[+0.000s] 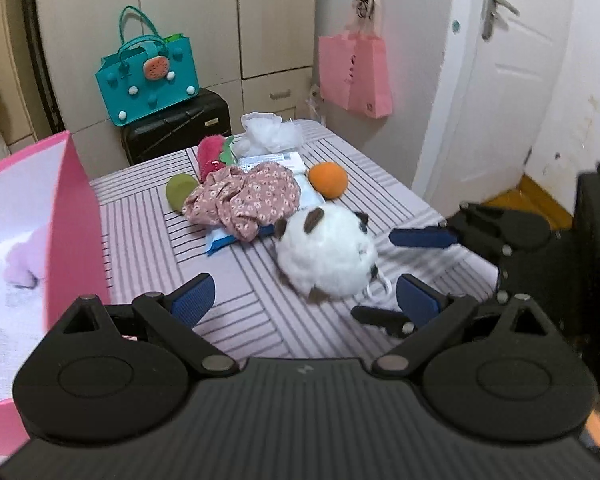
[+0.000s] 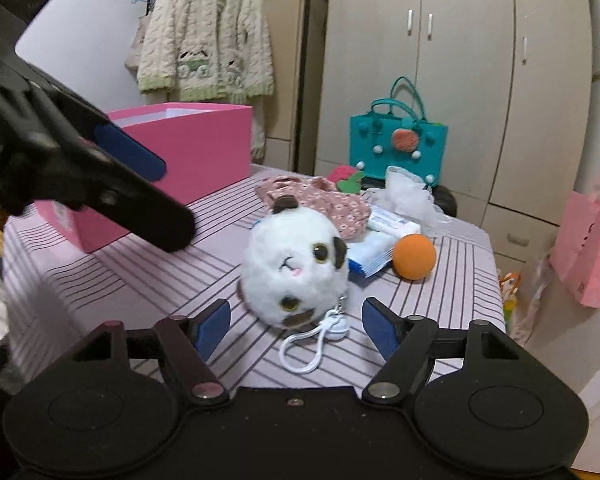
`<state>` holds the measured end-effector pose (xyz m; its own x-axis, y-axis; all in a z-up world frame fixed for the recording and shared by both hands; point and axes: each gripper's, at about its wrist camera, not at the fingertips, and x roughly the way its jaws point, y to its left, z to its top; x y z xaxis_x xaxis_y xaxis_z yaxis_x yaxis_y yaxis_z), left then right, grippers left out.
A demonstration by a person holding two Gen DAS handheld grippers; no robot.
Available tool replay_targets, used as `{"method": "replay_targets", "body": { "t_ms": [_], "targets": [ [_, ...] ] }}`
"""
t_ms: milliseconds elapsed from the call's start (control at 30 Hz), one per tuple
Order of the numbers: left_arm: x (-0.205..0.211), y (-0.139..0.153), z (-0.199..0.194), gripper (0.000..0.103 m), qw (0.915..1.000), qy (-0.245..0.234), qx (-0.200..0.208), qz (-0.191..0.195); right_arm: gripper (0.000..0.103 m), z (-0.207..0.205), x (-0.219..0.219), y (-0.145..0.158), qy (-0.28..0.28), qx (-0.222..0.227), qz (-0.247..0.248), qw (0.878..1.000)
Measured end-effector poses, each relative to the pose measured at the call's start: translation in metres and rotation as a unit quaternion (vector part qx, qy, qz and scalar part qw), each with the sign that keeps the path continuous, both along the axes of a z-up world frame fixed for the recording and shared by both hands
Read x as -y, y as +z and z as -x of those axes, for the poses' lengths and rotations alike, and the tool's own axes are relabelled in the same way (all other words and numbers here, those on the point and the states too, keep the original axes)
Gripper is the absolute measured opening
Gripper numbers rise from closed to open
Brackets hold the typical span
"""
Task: Organize soft objects
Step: 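Close the right gripper on the white panda plush and lift it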
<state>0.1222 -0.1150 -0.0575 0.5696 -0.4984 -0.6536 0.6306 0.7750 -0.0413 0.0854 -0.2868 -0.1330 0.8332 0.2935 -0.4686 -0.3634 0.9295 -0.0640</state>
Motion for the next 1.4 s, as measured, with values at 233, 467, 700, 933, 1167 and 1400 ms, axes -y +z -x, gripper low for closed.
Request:
{"method": "replay_targets", "body": {
  "t_ms": [233,467,700,933,1167,1400],
  "targets": [
    [0.017,-0.023,-0.020,0.098,0.9995,0.015,-0.004,0.026,0.081,-0.014,-0.008,-0.005,-0.011,-0.001,0.008,1.000],
    [0.025,-0.039,-0.037,0.096,0.9975,0.019,-0.026,0.063,0.080,-0.022,-0.018,-0.006,-0.020,0.010,0.010,1.000],
    [0.028,-0.051,-0.040,0.072,0.9965,0.021,-0.030,0.075,0.071,-0.022,-0.023,-0.010,-0.032,0.017,-0.010,0.999],
    [0.029,-0.056,-0.040,0.065,0.9939,0.030,-0.050,0.094,0.064,-0.022,-0.025,-0.015,-0.056,0.019,-0.031,0.998],
    [0.028,-0.049,-0.030,0.064,0.9957,0.031,-0.047,0.073,0.063,-0.018,-0.022,-0.007,-0.041,0.007,-0.038,0.998],
    [0.017,-0.032,-0.020,0.064,0.9958,0.035,-0.071,0.047,0.063,-0.008,-0.032,0.007,-0.022,-0.020,-0.056,0.998]
  ]
}}
